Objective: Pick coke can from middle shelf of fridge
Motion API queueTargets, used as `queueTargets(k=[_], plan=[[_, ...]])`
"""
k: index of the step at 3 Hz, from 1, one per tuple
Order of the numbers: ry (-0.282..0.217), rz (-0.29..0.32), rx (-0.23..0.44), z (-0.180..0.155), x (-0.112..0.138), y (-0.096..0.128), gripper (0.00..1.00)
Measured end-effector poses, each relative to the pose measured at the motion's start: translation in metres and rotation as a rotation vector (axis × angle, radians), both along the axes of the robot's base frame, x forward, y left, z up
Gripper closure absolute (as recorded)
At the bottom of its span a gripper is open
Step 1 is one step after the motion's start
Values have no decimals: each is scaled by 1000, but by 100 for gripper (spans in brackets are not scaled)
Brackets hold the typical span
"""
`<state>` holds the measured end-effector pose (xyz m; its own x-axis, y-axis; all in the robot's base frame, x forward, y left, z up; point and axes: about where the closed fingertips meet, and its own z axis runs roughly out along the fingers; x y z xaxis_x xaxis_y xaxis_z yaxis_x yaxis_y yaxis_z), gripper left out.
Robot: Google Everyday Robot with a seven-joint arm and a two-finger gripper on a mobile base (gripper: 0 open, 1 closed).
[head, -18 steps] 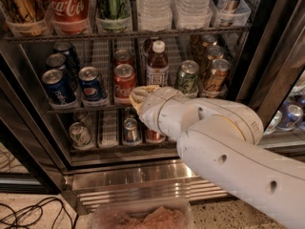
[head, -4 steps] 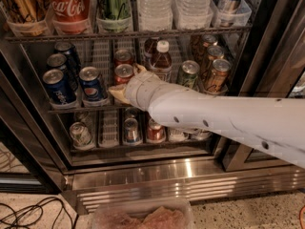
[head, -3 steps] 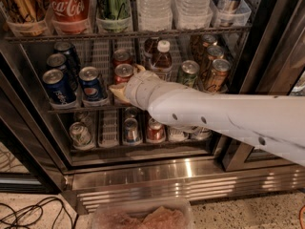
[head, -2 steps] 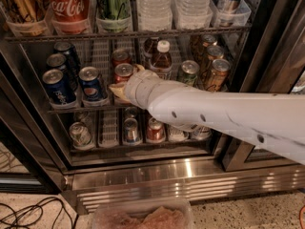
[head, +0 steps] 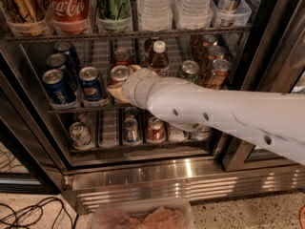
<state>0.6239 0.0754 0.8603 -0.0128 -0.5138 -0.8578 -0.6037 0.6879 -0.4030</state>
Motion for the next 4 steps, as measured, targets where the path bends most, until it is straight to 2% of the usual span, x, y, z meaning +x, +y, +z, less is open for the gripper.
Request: queueTargets(k=[3,4], plan=[[-10,54,-49,18,-34,-10,100],[0,100,-62,26,-48,-10,100]])
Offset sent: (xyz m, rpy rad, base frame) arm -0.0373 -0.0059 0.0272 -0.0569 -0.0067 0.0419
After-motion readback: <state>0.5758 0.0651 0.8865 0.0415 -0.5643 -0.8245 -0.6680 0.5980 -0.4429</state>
